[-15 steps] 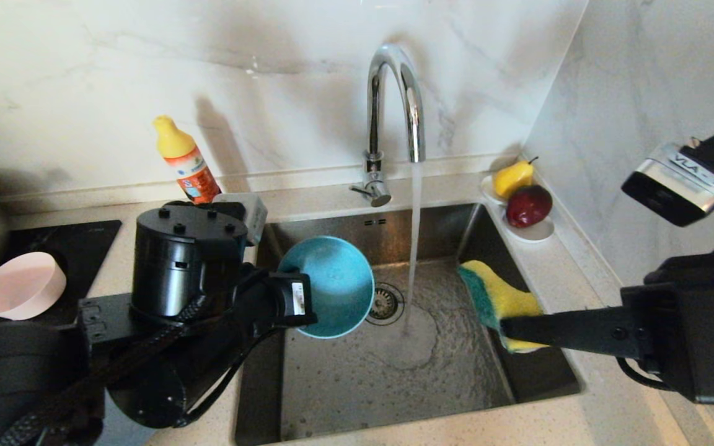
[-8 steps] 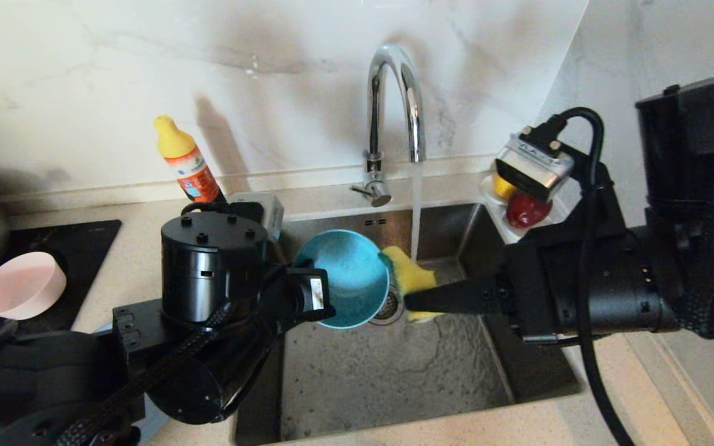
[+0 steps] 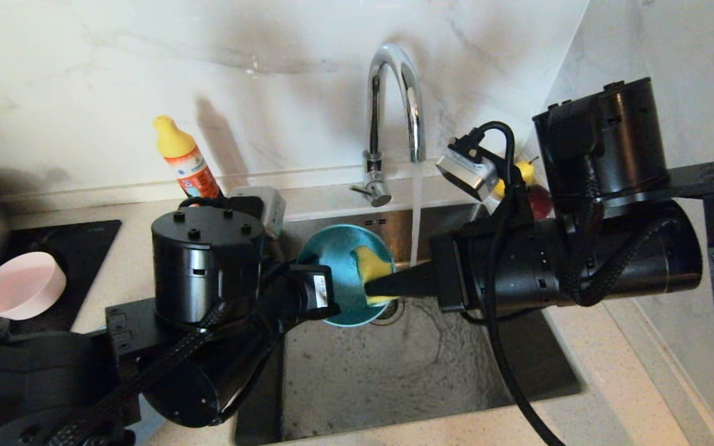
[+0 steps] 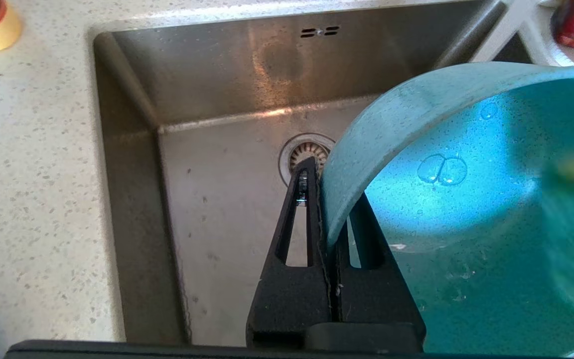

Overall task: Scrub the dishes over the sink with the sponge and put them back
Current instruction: Wipe the bowl

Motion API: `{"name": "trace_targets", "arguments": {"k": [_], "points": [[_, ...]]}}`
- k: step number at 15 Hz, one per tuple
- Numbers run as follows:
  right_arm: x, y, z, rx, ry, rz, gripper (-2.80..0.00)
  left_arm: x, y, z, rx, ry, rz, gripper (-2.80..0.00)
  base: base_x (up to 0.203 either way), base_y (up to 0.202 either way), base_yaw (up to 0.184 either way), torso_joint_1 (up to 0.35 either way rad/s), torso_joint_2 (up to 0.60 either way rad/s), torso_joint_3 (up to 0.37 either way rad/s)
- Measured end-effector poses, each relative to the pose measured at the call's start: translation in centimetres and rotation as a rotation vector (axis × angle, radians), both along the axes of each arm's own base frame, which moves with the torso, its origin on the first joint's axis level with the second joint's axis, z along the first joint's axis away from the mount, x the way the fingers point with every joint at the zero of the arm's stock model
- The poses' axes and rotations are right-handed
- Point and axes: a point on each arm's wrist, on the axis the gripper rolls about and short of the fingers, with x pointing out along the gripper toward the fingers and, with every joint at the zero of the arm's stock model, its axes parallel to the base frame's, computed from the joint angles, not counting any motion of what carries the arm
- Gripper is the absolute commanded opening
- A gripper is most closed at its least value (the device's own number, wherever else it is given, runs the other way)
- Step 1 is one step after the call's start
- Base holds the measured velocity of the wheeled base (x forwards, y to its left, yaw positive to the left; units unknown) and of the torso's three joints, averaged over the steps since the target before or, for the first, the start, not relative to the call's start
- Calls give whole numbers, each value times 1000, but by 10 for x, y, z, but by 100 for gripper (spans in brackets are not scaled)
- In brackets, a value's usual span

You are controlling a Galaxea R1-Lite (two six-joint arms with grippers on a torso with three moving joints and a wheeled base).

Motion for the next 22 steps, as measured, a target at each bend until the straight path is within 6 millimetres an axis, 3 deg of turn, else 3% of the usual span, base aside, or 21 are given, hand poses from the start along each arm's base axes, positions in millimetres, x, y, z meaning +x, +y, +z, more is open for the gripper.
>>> {"name": "trace_targets", "arguments": {"k": [8, 15, 22], "points": [[24, -9, 1, 3, -4, -71, -280, -18, 4, -8, 17, 14, -39, -280, 0, 0, 0, 0, 0, 0], [17, 2, 11, 7, -27, -29, -280, -24, 4, -7, 23, 9, -61, -280, 0, 0, 0, 0, 0, 0], [10, 7, -7, -39, 23, -1, -280, -23, 2, -2, 0, -2, -59, -280, 0, 0, 0, 0, 0, 0]]}}
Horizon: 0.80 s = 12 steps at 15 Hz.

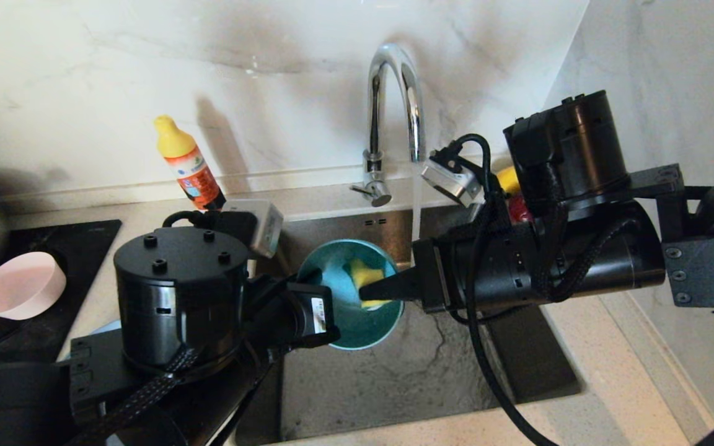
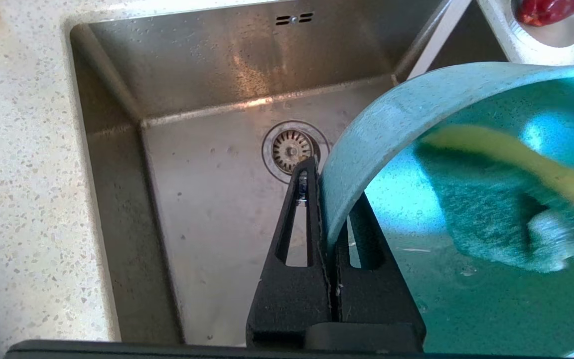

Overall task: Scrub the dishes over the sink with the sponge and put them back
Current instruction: Wipe the bowl

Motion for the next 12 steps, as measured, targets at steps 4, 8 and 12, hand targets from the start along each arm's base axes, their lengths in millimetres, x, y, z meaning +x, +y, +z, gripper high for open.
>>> {"name": "trace_targets", "arguments": {"k": [4, 8, 12], "points": [[-7, -11, 3, -13, -20, -58, -280, -2, 2, 0, -5, 0, 3, -280, 0, 0, 0, 0, 0, 0], [-17, -22, 2, -23, -17, -74, -280, -2, 3, -1, -5, 2, 5, -280, 0, 0, 0, 0, 0, 0], [-24, -25, -4, -40, -1, -62, -280, -1, 2, 3, -18, -6, 6, -280, 0, 0, 0, 0, 0, 0]]}}
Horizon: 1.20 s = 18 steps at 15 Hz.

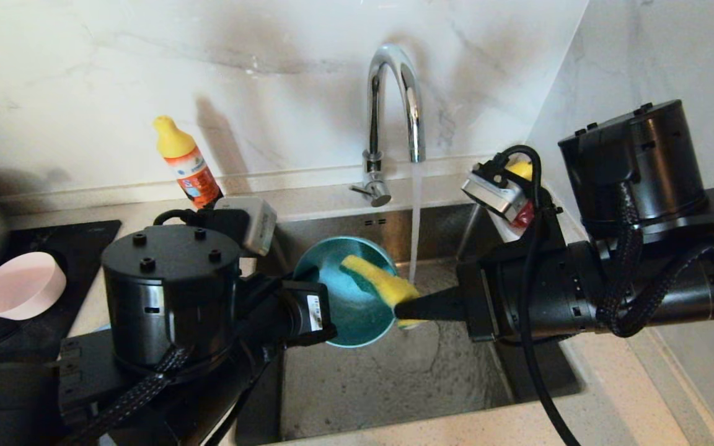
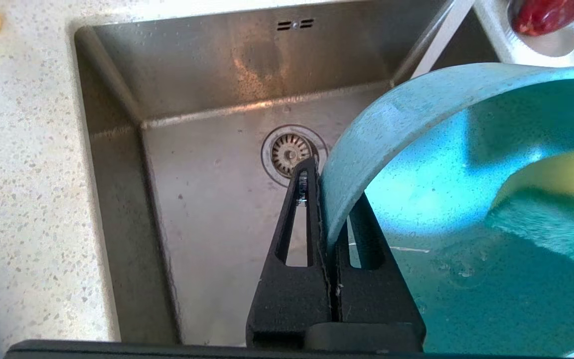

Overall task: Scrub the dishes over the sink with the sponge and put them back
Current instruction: Wipe the bowl

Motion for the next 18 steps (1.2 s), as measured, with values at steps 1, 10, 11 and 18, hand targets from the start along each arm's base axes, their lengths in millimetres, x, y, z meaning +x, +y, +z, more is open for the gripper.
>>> {"name": "trace_targets", "arguments": {"k": [1, 10, 11, 18], "points": [[-1, 2, -1, -2, 3, 7, -280, 0, -1, 2, -4, -4, 0, -280, 0, 0, 0, 0, 0, 0], [1, 51, -19, -33, 38, 111, -280, 6, -4, 6, -22, -13, 6, -280, 0, 0, 0, 0, 0, 0], [2, 54, -19, -32, 36, 114, -280, 7, -4, 6, -23, -14, 8, -280, 0, 0, 0, 0, 0, 0], [13, 20, -9, -17, 26, 18, -280, 8, -5, 5, -18, -10, 13, -280, 0, 0, 0, 0, 0, 0]]}}
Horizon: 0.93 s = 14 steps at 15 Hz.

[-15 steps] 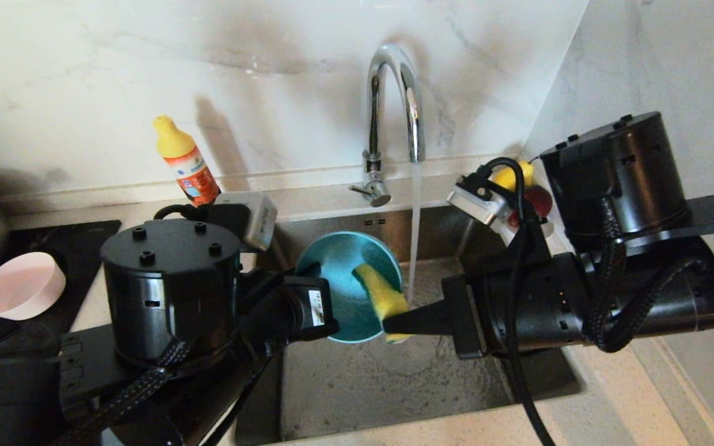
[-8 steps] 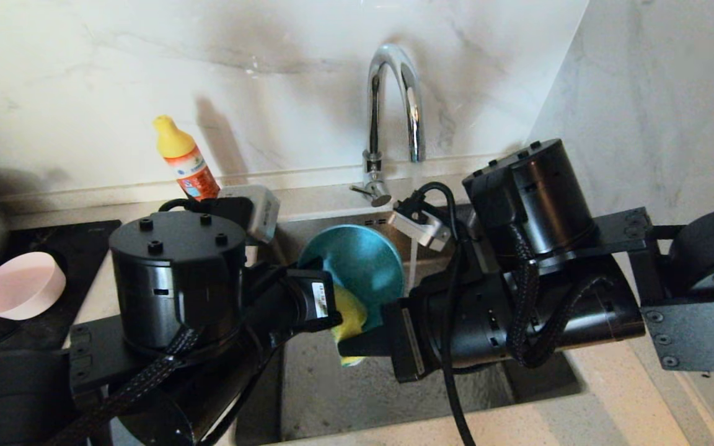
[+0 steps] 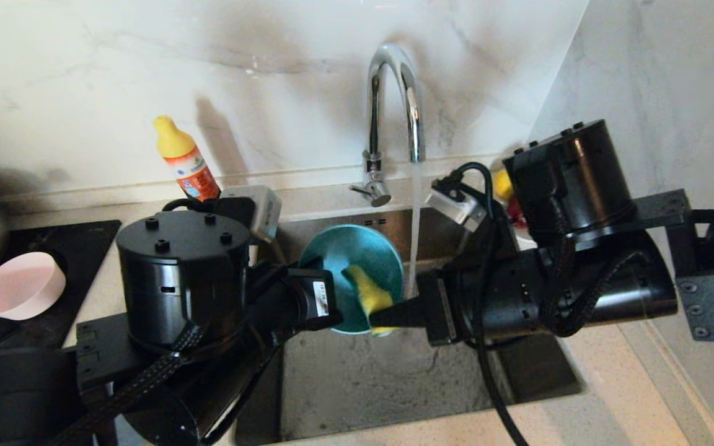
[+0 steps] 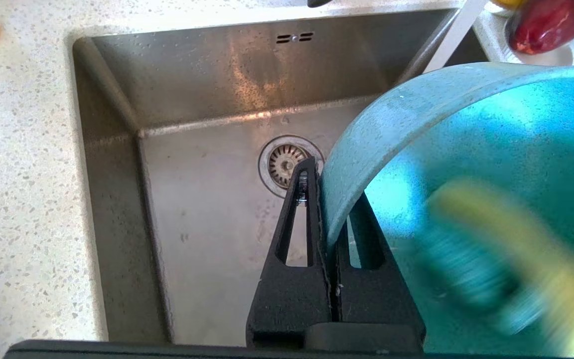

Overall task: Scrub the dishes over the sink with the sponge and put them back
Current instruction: Wipe the bowl

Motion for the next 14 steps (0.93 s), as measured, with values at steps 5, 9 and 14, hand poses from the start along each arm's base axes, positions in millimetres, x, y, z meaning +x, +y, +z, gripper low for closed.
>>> {"name": "trace_targets", "arguments": {"k": [5, 9, 14], "points": [[2, -29, 17, 39, -32, -77, -280, 0, 2, -2, 4, 4, 10, -280, 0, 0, 0, 0, 0, 0], [5, -42, 22, 51, -45, -115, -280, -2, 4, 0, -3, 0, 11, -280, 0, 0, 0, 0, 0, 0], [1, -61, 23, 42, -36, -162, -280, -1, 8, 5, -42, 3, 18, -280, 0, 0, 0, 0, 0, 0]]}}
